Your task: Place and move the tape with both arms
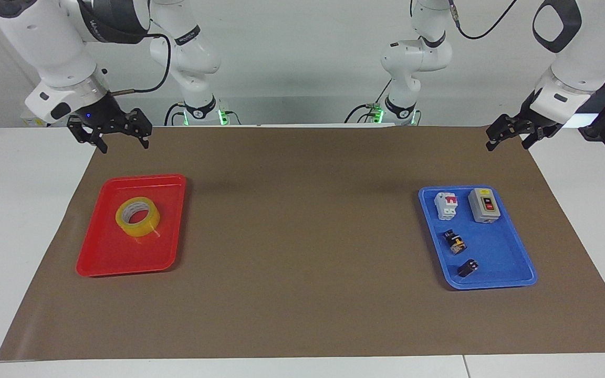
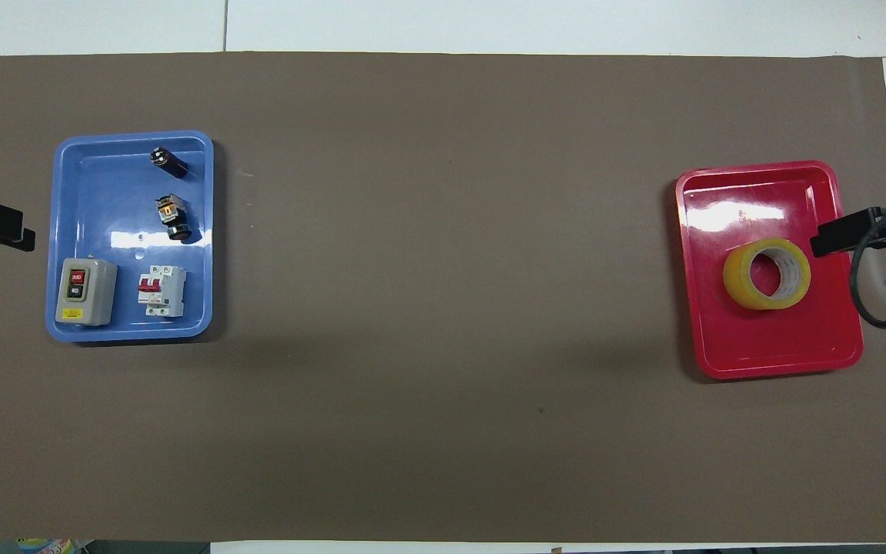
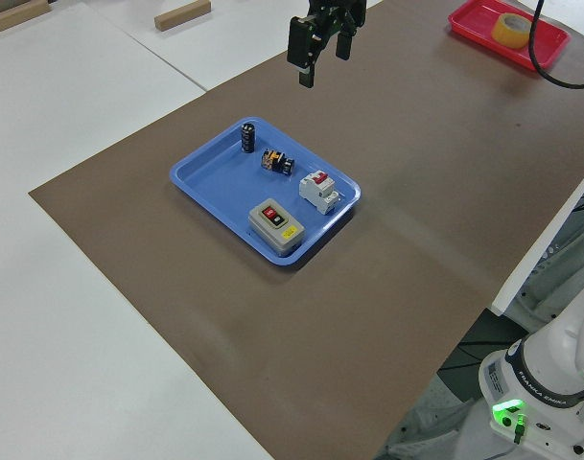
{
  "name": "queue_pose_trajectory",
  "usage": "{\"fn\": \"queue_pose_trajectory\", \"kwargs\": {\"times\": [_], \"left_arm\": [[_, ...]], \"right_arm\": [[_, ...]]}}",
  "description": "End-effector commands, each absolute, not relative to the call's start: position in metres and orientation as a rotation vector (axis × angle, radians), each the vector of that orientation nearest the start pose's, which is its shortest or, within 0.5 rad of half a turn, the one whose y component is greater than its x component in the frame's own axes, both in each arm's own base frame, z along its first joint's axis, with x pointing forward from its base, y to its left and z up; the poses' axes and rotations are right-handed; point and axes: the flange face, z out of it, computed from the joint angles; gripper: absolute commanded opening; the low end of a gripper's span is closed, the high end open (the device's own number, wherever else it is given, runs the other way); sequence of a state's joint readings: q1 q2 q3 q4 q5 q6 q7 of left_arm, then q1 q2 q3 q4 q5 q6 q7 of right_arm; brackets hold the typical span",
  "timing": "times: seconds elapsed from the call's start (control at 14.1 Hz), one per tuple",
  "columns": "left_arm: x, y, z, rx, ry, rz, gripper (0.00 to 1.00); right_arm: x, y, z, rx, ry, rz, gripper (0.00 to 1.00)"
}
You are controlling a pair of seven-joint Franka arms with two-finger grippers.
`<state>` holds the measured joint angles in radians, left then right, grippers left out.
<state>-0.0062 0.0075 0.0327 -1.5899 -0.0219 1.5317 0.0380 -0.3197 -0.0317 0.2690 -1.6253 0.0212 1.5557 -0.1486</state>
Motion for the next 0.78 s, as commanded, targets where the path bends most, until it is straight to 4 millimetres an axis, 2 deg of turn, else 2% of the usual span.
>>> {"fn": "queue_pose_trajectory", "kwargs": {"times": [0.0, 0.28, 0.57, 0.71], "left_arm": [[0.544, 0.013, 0.610, -3.169, -0.005, 0.091, 1.00], [0.544, 0.012, 0.610, -3.168, 0.000, 0.091, 1.00], [0.544, 0.012, 0.610, -3.168, 0.000, 0.091, 1.00], [0.544, 0.013, 0.610, -3.169, -0.005, 0.091, 1.00]], "right_arm": [[0.548, -0.010, 0.622, -3.113, -0.175, 0.067, 1.00], [0.533, -0.045, 0.624, -3.108, -0.085, 0.170, 1.00], [0.531, -0.046, 0.623, -3.104, -0.076, 0.177, 1.00], [0.525, -0.033, 0.619, -3.100, -0.121, 0.208, 1.00]]}}
